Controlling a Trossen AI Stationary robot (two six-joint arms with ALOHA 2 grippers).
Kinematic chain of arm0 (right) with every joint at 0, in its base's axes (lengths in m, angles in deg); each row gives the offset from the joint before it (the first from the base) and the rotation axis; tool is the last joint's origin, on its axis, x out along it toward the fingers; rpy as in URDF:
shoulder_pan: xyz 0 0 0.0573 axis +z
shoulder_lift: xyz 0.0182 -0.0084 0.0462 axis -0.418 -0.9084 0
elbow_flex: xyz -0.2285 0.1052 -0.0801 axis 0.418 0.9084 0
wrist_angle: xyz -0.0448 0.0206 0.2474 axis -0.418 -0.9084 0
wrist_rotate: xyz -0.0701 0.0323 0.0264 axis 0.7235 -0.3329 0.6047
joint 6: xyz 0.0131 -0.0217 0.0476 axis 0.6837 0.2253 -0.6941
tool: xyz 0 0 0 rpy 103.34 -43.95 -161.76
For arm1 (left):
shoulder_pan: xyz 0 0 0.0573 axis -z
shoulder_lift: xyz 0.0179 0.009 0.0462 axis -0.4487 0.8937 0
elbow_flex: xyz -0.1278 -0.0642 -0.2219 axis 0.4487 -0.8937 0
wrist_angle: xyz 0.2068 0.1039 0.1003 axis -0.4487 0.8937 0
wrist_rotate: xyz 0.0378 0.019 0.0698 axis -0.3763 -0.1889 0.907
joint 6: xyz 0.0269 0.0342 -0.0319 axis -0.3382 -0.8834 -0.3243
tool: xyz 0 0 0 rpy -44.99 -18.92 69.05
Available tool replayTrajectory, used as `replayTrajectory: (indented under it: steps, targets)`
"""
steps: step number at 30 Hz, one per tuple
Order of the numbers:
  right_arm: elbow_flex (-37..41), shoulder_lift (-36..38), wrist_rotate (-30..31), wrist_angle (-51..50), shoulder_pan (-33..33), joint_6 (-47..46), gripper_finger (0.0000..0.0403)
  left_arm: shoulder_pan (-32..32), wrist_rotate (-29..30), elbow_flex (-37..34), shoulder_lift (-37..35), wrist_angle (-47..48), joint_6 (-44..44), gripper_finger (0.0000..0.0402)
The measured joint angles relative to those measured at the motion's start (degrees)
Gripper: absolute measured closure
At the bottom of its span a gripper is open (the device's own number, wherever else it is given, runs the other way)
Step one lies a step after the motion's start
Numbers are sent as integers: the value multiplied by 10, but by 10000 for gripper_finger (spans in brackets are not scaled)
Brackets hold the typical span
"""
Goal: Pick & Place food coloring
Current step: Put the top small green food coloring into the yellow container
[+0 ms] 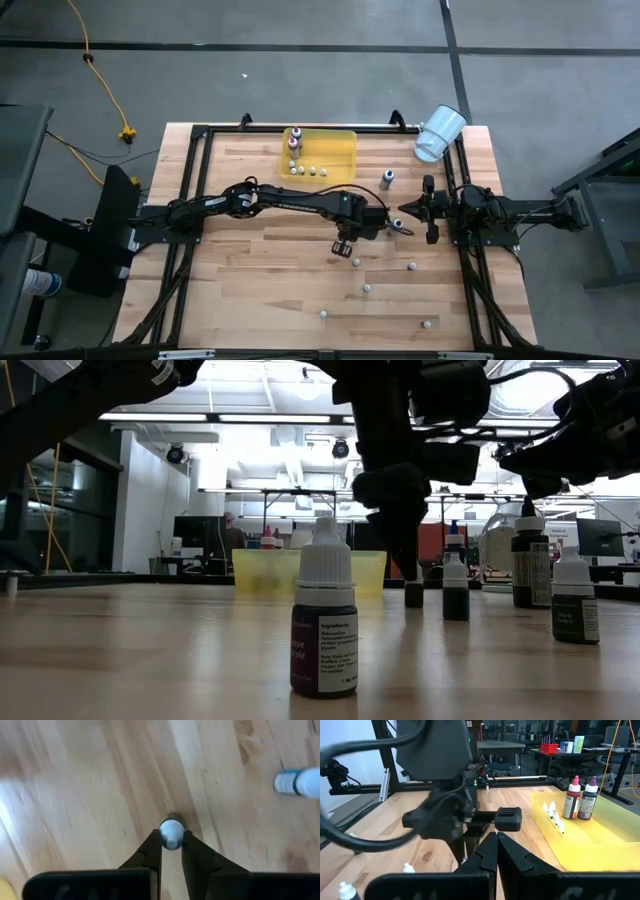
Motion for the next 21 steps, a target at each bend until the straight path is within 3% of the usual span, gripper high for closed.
replayTrajectory:
  steps: [9,21]
  targets:
    - [0,0,0,0,0,0,402,-8,-35,-1,-21,64,139,363]
    - [0,-3,0,-1,0,0,402,-22,-57,1,-107,102,184,363]
